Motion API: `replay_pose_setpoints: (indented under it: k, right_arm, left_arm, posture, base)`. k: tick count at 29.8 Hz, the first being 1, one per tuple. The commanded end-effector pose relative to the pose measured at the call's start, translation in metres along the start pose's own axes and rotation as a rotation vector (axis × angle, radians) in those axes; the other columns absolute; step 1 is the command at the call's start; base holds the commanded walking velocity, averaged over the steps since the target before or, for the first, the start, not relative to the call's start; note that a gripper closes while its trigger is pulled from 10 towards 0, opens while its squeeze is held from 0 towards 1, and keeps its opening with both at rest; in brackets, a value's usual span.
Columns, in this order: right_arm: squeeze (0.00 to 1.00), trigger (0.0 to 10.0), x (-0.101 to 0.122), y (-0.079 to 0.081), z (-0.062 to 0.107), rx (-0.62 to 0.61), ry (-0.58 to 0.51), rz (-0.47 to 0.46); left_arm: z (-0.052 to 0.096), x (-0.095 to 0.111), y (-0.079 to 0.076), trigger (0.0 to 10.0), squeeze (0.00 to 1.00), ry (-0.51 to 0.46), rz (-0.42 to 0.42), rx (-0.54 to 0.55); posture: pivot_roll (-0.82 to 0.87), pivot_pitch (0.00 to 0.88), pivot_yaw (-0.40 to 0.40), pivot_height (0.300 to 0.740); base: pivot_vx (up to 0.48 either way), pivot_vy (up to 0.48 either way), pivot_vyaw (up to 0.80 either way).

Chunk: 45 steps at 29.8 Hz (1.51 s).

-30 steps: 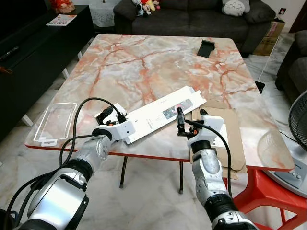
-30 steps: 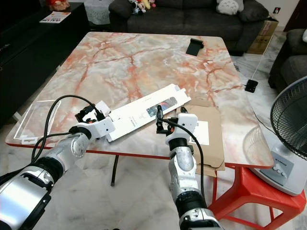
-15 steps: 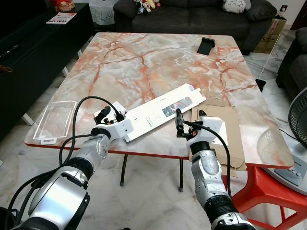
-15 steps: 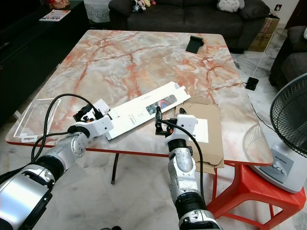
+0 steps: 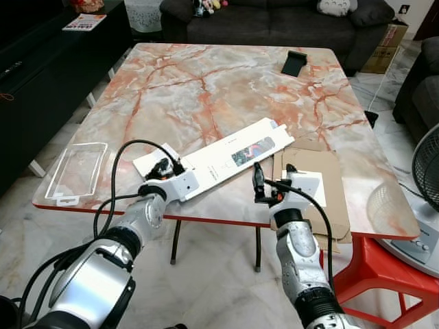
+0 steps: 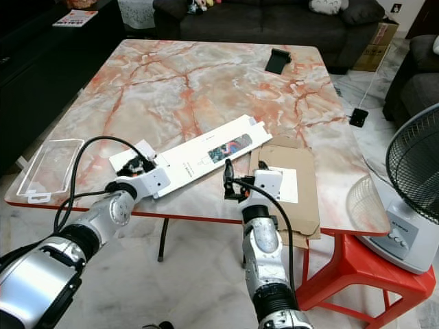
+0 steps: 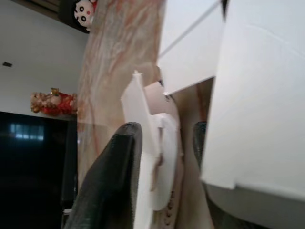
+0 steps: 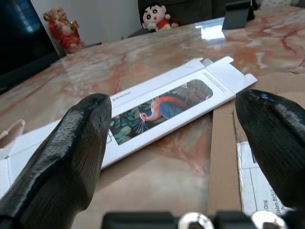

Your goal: Picking trash to rubbish bin

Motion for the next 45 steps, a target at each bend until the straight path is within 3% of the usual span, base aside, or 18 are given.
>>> replay_pose_setpoints:
  k: [1, 11, 24, 26, 29, 35, 36, 37, 39, 40, 44, 45]
  right_arm:
    - [0.0, 10.0, 0.0, 0.004, 0.001, 0.01, 0.006, -0.001]
    - [0.0, 10.0, -0.001, 0.005, -0.001, 0.013, 0.019, -0.003]
    - [0.0, 10.0, -0.002, 0.004, -0.003, 0.008, 0.025, -0.004]
    - [0.0, 10.0, -0.001, 0.007, -0.006, 0.012, 0.021, -0.009]
    - [0.0, 10.0, 0.0, 0.008, -0.008, 0.015, 0.02, -0.012]
    - [0.0, 10.0, 0.001, 0.01, -0.011, 0.017, 0.014, -0.018]
    - [0.0, 10.0, 0.002, 0.011, -0.012, 0.017, 0.011, -0.019]
    - [0.0, 10.0, 0.003, 0.011, -0.012, 0.018, 0.009, -0.02]
    - [0.0, 10.0, 0.005, 0.012, -0.014, 0.018, 0.0, -0.022]
    - [0.0, 10.0, 0.009, 0.013, -0.016, 0.022, -0.014, -0.023]
    - [0.0, 10.0, 0.024, 0.018, -0.023, 0.039, -0.072, -0.013]
    - [0.0, 10.0, 0.028, 0.018, -0.024, 0.042, -0.087, -0.006]
  left_arm:
    - [0.002, -0.006, -0.005, 0.0, 0.0, 0.036, 0.001, -0.013]
    - [0.002, -0.023, 0.003, 0.0, 0.0, 0.12, -0.038, 0.019]
    - [0.003, -0.033, 0.006, 0.0, 0.0, 0.161, -0.048, 0.033]
    - [0.006, -0.039, 0.029, 0.0, 0.0, 0.189, 0.055, 0.224]
    - [0.01, -0.043, 0.042, 0.0, 0.0, 0.198, 0.118, 0.344]
    - [0.017, -0.043, 0.05, 0.0, 0.0, 0.217, 0.166, 0.475]
    - [0.017, -0.039, 0.051, 1.8, 0.0, 0.201, 0.19, 0.495]
    - [0.017, -0.036, 0.052, 10.0, 0.0, 0.186, 0.212, 0.504]
    - [0.017, -0.024, 0.054, 10.0, 0.0, 0.117, 0.323, 0.521]
    - [0.016, -0.01, 0.052, 10.0, 0.0, 0.035, 0.472, 0.492]
    - [0.02, 0.01, 0.063, 10.0, 0.0, -0.1, 0.728, 0.525]
    - [0.022, 0.011, 0.067, 10.0, 0.0, -0.11, 0.756, 0.541]
  posture:
    - [-0.15, 0.128, -0.018, 0.74]
    - [-0.14, 0.129, -0.02, 0.74]
    - [-0.13, 0.116, -0.015, 0.74]
    - [-0.12, 0.103, -0.009, 0.74]
    - [-0.11, 0.093, -0.004, 0.74]
    - [-0.11, 0.078, 0.001, 0.74]
    - [-0.1, 0.074, 0.004, 0.74]
    - [-0.1, 0.074, 0.004, 0.74]
    - [-0.1, 0.066, 0.007, 0.74]
    - [-0.1, 0.063, 0.008, 0.74]
    - [-0.1, 0.046, 0.013, 0.74]
    - [-0.1, 0.042, 0.013, 0.74]
  base:
    - [0.0, 0.0, 0.0]
    - [0.0, 0.0, 0.0]
    - [0.0, 0.0, 0.0]
    - [0.0, 0.0, 0.0]
    - [0.0, 0.0, 0.0]
    - [0.0, 0.0, 0.0]
    - [0.0, 0.0, 0.0]
    - [0.0, 0.0, 0.0]
    - [0.0, 0.0, 0.0]
    - [0.0, 0.0, 0.0]
    - [0.0, 0.0, 0.0]
    - [0.0, 0.0, 0.0]
Point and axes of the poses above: a point about 5 cm out from each wrist's last joint towards the gripper, its own z axis pointing back from the gripper into the wrist, its own x axis along the axis of the wrist's last joint, y = z × x, the point moved 4 cm from there along -z, pointing out of the wrist towards the gripper, and after that the axes turned 12 degrees about -z, right-handed, at the moved point
